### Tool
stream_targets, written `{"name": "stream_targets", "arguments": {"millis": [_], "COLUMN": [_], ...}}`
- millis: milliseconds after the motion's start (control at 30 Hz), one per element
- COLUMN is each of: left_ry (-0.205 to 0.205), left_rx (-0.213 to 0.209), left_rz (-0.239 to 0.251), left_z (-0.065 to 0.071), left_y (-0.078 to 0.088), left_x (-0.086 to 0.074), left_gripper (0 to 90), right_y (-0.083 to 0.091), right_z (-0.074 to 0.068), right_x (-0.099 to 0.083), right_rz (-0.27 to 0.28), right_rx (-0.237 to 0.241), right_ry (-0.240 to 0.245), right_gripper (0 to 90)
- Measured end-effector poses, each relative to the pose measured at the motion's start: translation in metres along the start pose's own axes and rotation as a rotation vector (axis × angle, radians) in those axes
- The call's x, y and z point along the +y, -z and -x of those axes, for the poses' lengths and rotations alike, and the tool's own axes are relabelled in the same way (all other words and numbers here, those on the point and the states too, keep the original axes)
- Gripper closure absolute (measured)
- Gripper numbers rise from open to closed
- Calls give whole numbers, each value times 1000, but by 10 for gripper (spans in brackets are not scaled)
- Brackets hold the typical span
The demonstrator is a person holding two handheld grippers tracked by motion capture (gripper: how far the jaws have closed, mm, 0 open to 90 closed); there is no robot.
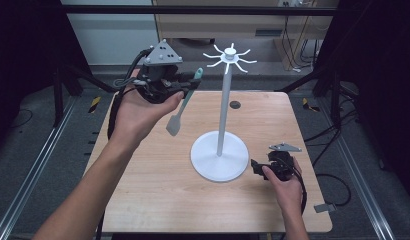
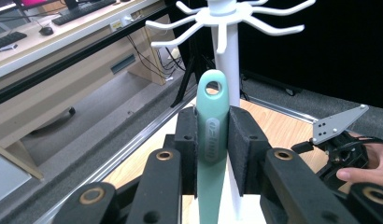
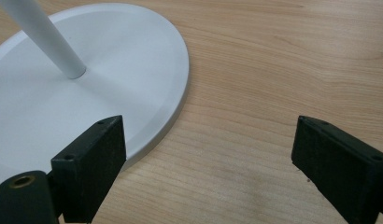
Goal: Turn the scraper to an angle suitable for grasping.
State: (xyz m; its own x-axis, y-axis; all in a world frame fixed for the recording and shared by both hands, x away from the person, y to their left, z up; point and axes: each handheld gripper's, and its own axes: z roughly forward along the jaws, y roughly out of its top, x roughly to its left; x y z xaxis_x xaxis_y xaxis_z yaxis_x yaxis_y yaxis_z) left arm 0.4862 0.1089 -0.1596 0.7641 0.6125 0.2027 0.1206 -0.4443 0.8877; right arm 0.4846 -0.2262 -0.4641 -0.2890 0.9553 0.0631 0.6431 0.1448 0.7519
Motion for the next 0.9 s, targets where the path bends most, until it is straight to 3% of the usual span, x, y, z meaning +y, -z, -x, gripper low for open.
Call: {"name": "stream_targets", "arguments": {"millis": [900], "left_ry": [-3], "left_rx": [-5], "left_rz": [18], "left_z": [4], "left_y": [-4], "left_x": [13], "left_gripper": [746], "right_y": [-1], "right_z": [0], "right_x": [0], "right_rz": [-9], "right_rx": [-1], "right_ry": [1], "right_gripper": [103]}}
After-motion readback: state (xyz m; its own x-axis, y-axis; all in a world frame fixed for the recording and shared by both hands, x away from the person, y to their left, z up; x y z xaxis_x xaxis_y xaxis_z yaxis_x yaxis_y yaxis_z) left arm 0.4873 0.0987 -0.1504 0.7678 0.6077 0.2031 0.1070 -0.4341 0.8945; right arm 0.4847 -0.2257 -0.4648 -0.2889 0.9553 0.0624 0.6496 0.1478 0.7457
